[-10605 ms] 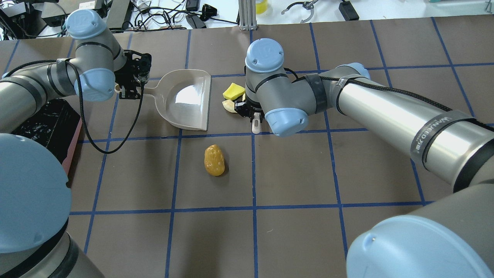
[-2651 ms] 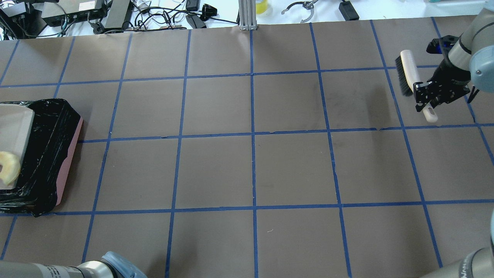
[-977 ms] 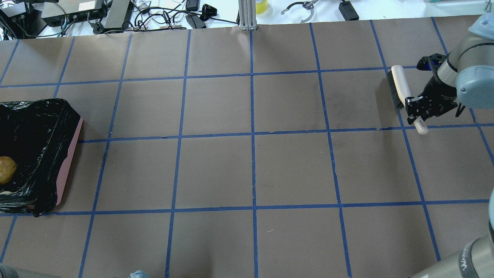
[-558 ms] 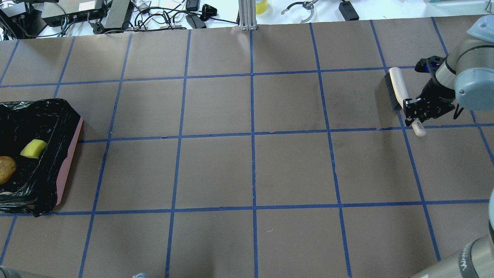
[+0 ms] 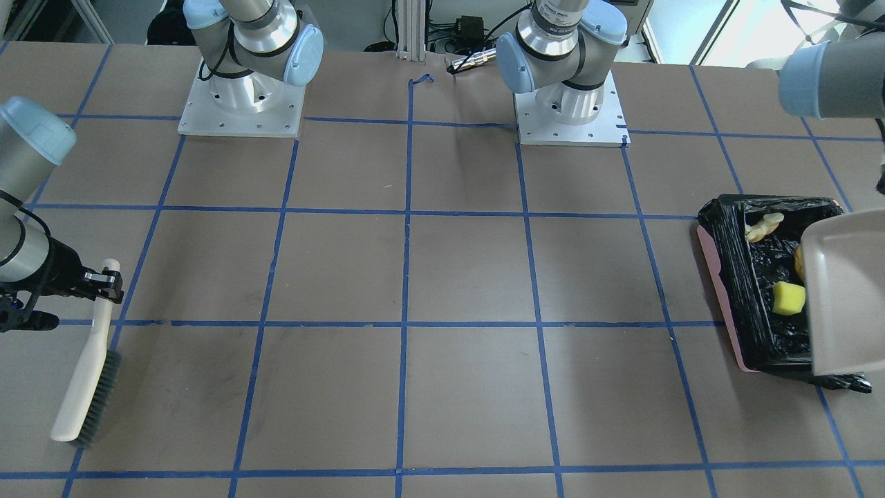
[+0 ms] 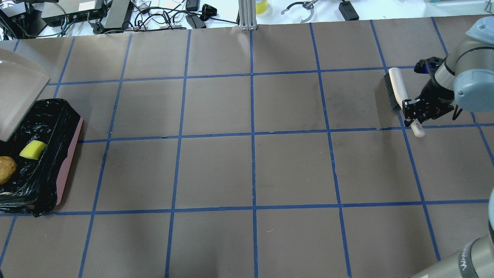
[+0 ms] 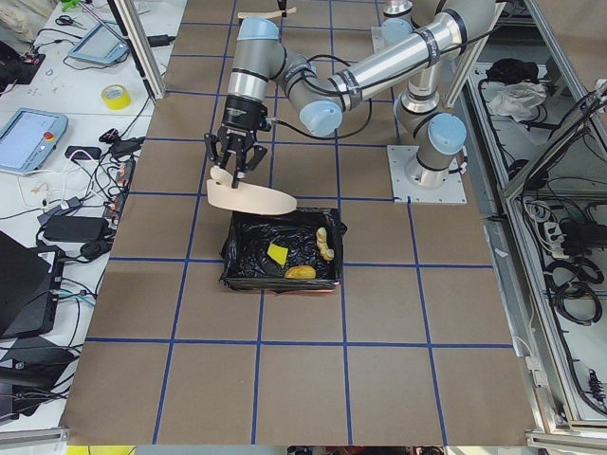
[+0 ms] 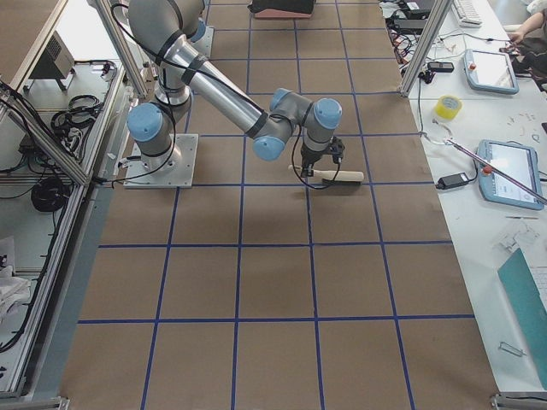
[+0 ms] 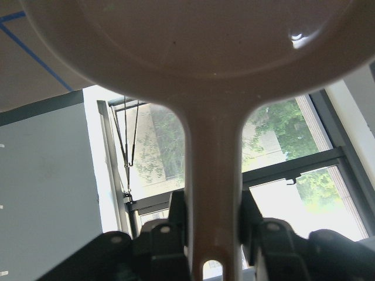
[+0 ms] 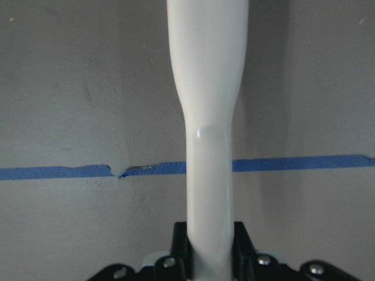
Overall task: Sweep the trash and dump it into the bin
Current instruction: 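Lower the dustpan with the left gripper while the right sets down the brush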
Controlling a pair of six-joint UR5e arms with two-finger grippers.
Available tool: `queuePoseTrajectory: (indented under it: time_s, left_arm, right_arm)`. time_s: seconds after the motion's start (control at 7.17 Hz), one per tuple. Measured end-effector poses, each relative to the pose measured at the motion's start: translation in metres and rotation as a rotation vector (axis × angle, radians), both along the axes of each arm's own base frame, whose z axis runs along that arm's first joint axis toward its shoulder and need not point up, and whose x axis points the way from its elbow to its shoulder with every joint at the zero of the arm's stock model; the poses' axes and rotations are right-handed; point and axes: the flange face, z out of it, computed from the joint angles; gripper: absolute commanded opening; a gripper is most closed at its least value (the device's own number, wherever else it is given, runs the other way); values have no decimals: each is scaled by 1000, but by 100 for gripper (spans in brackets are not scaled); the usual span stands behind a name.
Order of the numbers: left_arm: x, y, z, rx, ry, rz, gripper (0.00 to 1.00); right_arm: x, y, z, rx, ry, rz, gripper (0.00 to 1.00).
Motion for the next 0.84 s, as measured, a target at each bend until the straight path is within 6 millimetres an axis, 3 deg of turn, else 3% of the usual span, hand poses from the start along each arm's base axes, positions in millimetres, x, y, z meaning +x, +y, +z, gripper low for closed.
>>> queuePoseTrajectory:
  time_s: [0.28,0.56,0.84]
  left_arm:
    - [-51,-28,-28,-88,263,-119,0]
    - [-76,-49,-88,-72,602,-42,0]
    - [-104,-68,-157,34,820,57,0]
  right_arm:
    - [0,0,0,3,-1,0,63]
    - [0,0,0,2,0,0,69]
    - [0,-1,8,-8,6,1,80]
